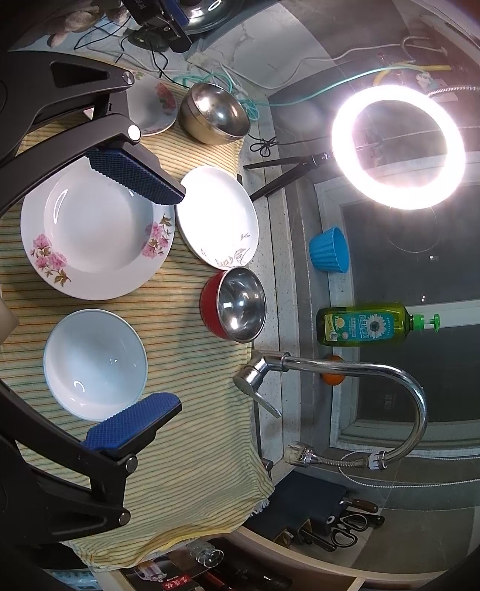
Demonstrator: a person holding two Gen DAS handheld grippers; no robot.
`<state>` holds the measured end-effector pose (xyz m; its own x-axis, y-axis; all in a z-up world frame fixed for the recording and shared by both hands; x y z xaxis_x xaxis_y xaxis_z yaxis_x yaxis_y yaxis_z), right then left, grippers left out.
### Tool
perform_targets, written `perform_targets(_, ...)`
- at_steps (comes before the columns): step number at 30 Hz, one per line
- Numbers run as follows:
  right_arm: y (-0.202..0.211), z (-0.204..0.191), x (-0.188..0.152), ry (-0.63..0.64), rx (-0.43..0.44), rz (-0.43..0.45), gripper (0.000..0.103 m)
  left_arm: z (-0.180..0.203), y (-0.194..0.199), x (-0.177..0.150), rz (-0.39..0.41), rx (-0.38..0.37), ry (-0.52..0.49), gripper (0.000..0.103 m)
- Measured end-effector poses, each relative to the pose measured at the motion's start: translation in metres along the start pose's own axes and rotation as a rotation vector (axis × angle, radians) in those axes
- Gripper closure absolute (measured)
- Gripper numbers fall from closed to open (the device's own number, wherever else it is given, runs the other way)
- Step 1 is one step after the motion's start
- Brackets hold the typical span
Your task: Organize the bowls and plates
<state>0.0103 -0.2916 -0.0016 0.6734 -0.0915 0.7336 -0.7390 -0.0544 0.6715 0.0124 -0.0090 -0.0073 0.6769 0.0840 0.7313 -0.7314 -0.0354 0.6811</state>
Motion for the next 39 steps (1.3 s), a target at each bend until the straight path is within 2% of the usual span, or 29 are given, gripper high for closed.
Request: perform_targets(39,-0.0036,0.0046,-0.0050,-0.016,-0.004,-0.026,0.000,0.0095,-0.0063,0.0023,-0.015,-0.021,-0.006,0.004)
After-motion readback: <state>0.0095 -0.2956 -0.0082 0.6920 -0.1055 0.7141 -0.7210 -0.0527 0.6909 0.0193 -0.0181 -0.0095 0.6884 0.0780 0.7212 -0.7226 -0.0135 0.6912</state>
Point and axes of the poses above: each gripper's, at about its wrist camera, not at the fingertips, and y roughly against the way its jaws point, z to its right, x to its top, the point moved 1 cm from there along -y, roughly the way its jaws point, and after that the axes turned 4 degrees about x, right-handed, at the moved point
